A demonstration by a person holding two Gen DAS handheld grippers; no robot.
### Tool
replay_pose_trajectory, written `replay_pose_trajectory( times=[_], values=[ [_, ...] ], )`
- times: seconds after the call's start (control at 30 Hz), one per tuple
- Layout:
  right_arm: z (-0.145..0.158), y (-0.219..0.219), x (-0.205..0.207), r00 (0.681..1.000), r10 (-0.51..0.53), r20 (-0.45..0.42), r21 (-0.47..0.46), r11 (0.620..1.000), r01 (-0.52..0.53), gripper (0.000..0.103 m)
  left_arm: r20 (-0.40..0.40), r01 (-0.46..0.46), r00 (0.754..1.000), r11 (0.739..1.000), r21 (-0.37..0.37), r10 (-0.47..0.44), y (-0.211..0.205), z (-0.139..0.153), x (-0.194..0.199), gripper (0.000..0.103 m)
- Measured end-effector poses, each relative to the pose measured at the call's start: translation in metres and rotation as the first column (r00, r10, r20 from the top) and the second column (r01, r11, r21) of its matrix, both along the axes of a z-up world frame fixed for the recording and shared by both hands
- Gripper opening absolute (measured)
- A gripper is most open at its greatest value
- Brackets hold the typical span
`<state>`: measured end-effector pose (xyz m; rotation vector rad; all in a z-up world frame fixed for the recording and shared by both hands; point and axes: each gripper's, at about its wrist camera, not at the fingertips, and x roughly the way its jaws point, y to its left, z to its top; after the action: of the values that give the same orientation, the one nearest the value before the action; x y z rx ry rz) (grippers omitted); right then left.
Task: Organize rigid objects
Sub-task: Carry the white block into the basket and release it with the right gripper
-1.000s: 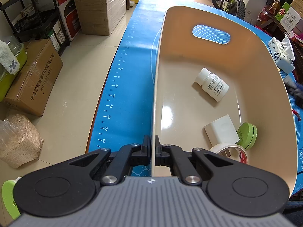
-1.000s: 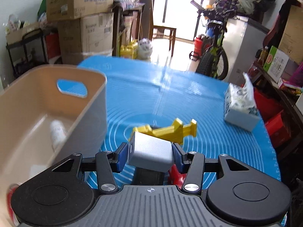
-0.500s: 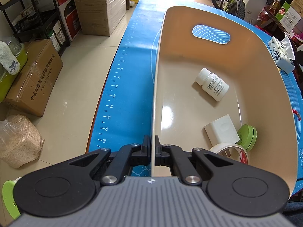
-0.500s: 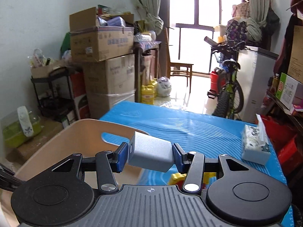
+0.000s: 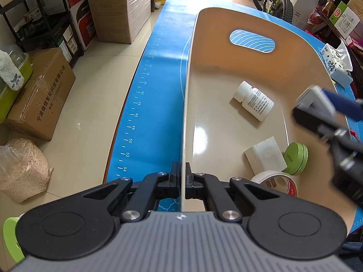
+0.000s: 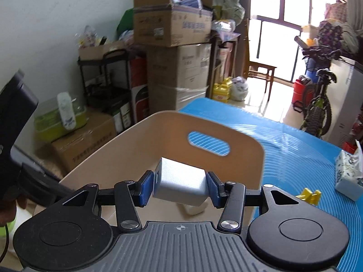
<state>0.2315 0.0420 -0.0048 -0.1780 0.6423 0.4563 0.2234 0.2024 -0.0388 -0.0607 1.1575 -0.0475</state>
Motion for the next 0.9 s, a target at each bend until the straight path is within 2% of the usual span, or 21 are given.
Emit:
replay_pose_trajectory(
  times=[0.4,0.57,0.63,0.7,0.77,0.9],
  values=[
    [-0.036,0.03,0.005,0.98,0.065,-0.187,-0.14,0.986,-0.092,0.056,0.001,0.003,1.0,1.0,0.004,-0.003,-0.001,0.0,0.0,0.004],
    [-0.039,0.031,0.01,0.965,0.059,-0.254,-0.151,0.983,-0.1,0.055,0.002,0.003,1.0,1.0,0.006,-0.003,-0.003,0.0,0.0,0.004],
    [-0.039,0.03,0.01,0.964,0.053,-0.261,-0.149,0.984,-0.095,0.057,0.003,0.003,1.0,1.0,0.006,-0.003,-0.002,0.0,0.0,0.004],
    [-0.037,0.027,0.008,0.967,0.057,-0.248,-0.127,0.988,-0.091,0.065,0.0,0.003,1.0,1.0,0.005,-0.003,-0.002,-0.001,0.001,0.004],
    [-0.036,0.025,0.007,0.97,0.061,-0.236,-0.122,0.988,-0.092,0.068,0.0,0.003,1.0,1.0,0.005,-0.003,-0.001,0.0,0.002,0.004],
    [-0.028,0.016,0.007,0.977,0.06,-0.204,-0.098,0.992,-0.081,0.068,-0.002,0.001,1.0,1.0,0.005,-0.001,-0.001,0.0,0.002,0.004]
  ],
)
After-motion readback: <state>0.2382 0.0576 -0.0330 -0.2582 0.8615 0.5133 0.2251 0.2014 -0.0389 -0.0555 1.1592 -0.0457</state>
